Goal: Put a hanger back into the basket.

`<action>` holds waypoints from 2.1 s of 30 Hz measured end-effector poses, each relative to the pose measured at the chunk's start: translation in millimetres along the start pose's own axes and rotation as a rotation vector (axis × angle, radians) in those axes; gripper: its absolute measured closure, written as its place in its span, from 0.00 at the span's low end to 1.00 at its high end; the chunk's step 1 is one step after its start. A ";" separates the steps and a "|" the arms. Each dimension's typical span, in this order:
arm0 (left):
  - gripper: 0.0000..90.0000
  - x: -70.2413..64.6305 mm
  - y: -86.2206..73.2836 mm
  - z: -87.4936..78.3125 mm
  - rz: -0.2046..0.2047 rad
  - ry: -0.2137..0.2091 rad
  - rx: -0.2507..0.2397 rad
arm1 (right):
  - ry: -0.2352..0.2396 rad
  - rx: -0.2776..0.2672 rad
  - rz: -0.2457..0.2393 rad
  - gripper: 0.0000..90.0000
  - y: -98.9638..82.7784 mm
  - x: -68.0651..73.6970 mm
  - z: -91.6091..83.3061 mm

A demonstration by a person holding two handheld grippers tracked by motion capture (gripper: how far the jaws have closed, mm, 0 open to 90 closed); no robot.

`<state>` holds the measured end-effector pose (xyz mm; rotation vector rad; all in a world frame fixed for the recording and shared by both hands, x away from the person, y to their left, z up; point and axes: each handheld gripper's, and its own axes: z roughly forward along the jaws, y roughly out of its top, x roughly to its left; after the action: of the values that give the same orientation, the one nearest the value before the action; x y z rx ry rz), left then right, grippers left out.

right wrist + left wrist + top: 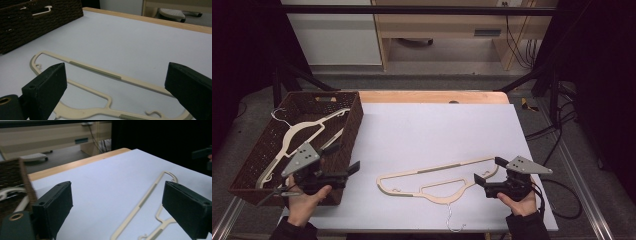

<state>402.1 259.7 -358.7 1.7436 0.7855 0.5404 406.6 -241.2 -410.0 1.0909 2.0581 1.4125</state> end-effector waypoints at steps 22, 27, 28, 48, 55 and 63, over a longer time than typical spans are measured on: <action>0.09 -27.2 -43.9 32.7 -0.004 -0.088 0.108 | 0.179 0.154 -0.127 0.19 -6.2 56.5 44.8; 0.08 -28.9 -46.9 35.2 -0.003 -0.097 0.113 | 0.189 0.215 -0.147 0.26 -13.8 61.0 56.8; 0.08 -28.6 -47.3 35.4 -0.005 -0.097 0.118 | 0.195 0.215 -0.142 0.28 -14.7 60.0 58.0; 0.08 -32.9 -56.6 47.7 0.010 -0.109 0.168 | 0.305 0.402 -0.276 0.71 -38.8 89.4 101.3; 0.09 -33.7 -58.5 50.5 0.014 -0.120 0.180 | 0.296 0.421 -0.331 0.74 -37.3 93.1 102.9; 0.09 -39.0 -60.1 59.0 0.038 -0.146 0.206 | 0.342 0.426 -0.347 0.81 -35.2 89.3 105.2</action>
<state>402.5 203.7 -432.6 1.9669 0.7256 0.3624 413.4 -115.2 -476.0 0.6098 2.7226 1.0694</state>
